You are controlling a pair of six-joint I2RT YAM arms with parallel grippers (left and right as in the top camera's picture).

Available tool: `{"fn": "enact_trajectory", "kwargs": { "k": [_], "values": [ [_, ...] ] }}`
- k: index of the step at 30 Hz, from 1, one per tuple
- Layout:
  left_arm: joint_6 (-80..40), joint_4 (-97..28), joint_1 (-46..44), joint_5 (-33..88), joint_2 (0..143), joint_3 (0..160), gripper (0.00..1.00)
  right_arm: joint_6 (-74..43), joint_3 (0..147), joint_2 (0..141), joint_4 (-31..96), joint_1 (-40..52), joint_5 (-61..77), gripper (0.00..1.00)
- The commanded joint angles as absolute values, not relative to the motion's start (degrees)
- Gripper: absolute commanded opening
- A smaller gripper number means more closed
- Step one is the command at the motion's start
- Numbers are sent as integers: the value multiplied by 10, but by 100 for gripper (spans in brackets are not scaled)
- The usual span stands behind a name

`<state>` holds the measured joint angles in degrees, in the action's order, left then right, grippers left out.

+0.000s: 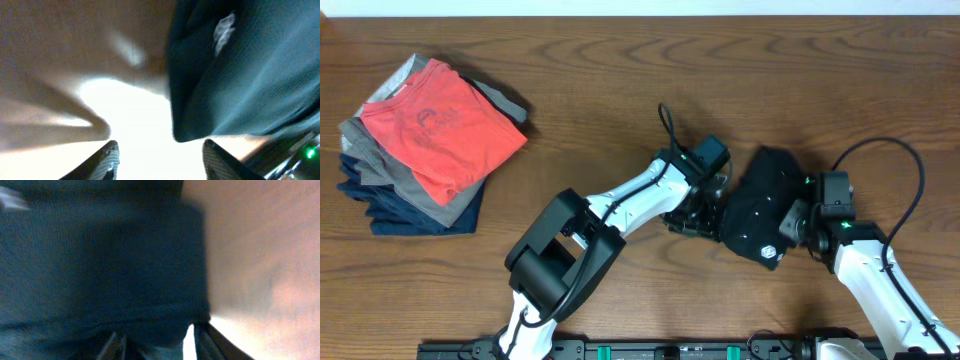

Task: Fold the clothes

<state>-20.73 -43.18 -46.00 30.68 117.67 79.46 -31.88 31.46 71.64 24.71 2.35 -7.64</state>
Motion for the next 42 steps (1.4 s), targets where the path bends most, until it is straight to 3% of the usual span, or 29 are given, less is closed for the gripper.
{"fn": "enact_trajectory", "kwargs": {
  "k": [1, 5, 9, 10, 13, 16, 20, 23, 31, 42],
  "values": [
    [-197, -466, -467, 313, 1176, 797, 47, -218, 317, 717, 190, 18, -113, 49],
    [-196, -489, -469, 312, 1167, 797, 42, -181, 318, 717, 165, 18, -105, 55],
    [-181, -481, -447, 276, 1120, 800, 44, -183, 318, 716, 218, 18, -96, 69],
    [-171, -475, -439, 265, 1104, 801, 51, -187, 318, 716, 231, 18, -96, 73],
    [-147, -437, -407, 253, 1062, 801, 84, -197, 318, 712, 266, 18, -96, 81],
    [-145, -381, -366, 282, 1040, 801, 96, -197, 324, 689, 296, 18, -96, 88],
    [-137, -297, -320, 399, 1052, 801, 98, -197, 355, 642, 358, 14, -96, 99],
    [-138, -240, -306, 462, 1075, 801, 98, -197, 378, 608, 406, 9, -87, 99],
    [-139, -176, -316, 474, 1151, 801, 100, -197, 389, 556, 482, 8, -43, 99],
    [-177, -82, -331, 474, 1245, 801, 99, -208, 389, 550, 493, 8, 9, 99]
  ]
}}
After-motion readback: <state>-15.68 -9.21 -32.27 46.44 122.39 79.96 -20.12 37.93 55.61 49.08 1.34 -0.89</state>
